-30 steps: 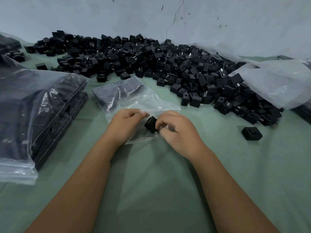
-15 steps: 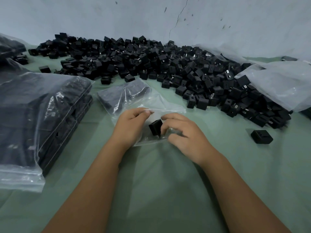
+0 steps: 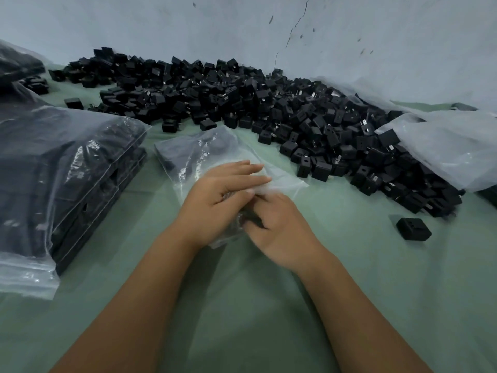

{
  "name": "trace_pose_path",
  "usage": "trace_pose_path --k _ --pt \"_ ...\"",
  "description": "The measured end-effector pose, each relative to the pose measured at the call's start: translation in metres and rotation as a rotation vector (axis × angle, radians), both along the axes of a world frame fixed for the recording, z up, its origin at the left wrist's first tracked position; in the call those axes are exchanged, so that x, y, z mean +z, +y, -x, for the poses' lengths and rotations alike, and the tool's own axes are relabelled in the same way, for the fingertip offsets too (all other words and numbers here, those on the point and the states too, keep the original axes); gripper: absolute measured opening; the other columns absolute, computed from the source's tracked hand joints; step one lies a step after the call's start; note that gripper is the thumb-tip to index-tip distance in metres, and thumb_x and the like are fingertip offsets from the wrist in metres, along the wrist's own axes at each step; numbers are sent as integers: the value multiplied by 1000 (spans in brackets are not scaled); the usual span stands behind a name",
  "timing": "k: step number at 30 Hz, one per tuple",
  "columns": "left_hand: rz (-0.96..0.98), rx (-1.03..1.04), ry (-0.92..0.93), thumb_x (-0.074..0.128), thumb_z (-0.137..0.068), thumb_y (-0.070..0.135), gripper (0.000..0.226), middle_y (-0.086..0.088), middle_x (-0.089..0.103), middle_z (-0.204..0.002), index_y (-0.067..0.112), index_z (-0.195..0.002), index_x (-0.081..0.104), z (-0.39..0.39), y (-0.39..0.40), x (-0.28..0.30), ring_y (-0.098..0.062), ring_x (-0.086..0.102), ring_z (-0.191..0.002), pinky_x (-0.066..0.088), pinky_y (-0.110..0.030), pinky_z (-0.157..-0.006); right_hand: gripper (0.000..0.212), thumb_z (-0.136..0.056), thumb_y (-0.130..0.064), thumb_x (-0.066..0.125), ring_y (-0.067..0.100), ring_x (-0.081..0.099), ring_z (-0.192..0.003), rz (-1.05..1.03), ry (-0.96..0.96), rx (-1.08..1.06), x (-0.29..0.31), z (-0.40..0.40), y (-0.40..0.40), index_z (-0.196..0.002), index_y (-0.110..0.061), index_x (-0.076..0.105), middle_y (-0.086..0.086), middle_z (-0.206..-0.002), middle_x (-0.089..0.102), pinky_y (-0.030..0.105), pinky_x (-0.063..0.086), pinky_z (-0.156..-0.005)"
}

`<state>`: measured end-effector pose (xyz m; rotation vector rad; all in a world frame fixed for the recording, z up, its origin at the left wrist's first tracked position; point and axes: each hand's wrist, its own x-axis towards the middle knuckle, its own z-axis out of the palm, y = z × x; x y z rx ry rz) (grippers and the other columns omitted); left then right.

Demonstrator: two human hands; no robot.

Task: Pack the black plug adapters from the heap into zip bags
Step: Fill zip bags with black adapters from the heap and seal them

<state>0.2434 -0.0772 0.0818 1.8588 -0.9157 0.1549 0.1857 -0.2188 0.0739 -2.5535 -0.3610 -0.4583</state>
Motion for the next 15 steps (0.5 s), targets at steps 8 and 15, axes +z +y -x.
trace_pose_path --k 8,15 --pt "-191 59 -48 47 -91 32 50 12 49 -141 22 -139 53 5 -5 -3 3 36 -135 25 -21 -116 15 -80 -11 55 20 59 -84 -11 27 14 2 -1 1 -88 -8 67 1 -88 67 38 47 -74" --pt "-273 40 -191 42 -96 33 43 6 51 -145 26 -135 59 9 -10 2 -9 39 -140 25 -43 -117 35 -94 -19 41 17 56 -110 243 163 -73 -3 -25 5 -127 -16 53 4 -124 60 27 41 -92"
